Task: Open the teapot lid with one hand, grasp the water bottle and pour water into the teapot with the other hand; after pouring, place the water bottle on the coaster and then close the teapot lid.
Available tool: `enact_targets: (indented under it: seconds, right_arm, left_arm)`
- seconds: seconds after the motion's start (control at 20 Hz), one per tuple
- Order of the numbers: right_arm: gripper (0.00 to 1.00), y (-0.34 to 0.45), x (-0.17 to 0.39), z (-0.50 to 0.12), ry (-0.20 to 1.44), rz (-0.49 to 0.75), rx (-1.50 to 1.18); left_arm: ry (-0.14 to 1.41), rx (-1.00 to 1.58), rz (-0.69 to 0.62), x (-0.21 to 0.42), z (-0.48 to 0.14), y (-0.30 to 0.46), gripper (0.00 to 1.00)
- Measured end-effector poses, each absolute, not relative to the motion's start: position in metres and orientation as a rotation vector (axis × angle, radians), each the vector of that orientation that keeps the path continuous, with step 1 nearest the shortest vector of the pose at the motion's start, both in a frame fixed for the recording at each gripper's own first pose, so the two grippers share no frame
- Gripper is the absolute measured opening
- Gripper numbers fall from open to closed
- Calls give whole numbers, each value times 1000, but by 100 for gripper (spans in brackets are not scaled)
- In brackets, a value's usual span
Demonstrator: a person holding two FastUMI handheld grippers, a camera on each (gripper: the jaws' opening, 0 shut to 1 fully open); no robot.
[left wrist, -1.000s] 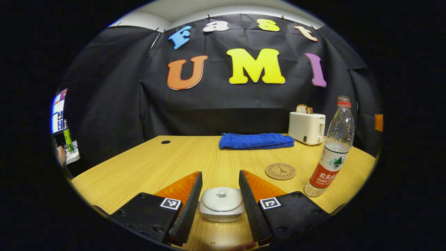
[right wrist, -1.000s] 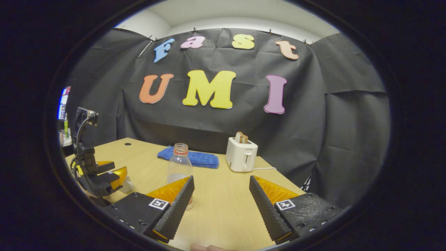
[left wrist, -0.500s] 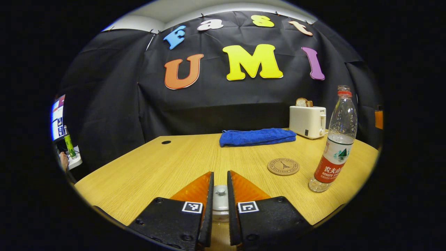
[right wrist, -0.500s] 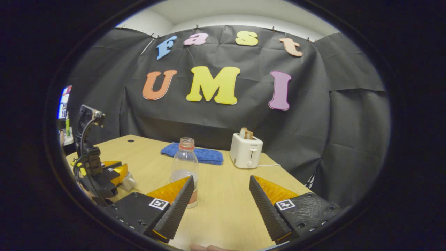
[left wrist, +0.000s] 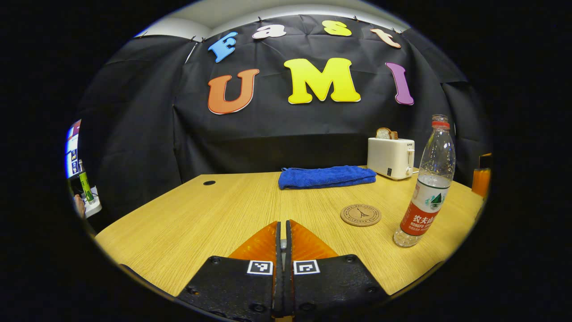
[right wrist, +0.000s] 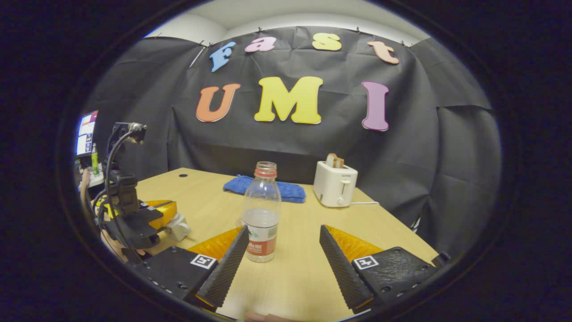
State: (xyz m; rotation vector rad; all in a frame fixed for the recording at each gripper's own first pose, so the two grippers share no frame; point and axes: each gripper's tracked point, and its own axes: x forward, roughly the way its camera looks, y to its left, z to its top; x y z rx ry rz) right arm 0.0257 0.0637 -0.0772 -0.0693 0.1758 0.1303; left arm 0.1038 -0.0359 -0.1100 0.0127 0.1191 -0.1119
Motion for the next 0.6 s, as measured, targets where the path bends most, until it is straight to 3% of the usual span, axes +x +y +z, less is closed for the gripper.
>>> enact_targets:
  seconds: [0.6]
  right_arm:
    - [95, 103, 84, -93, 155, 151, -21]
  left_arm:
    - [121, -53, -112, 76, -67, -1, 3]
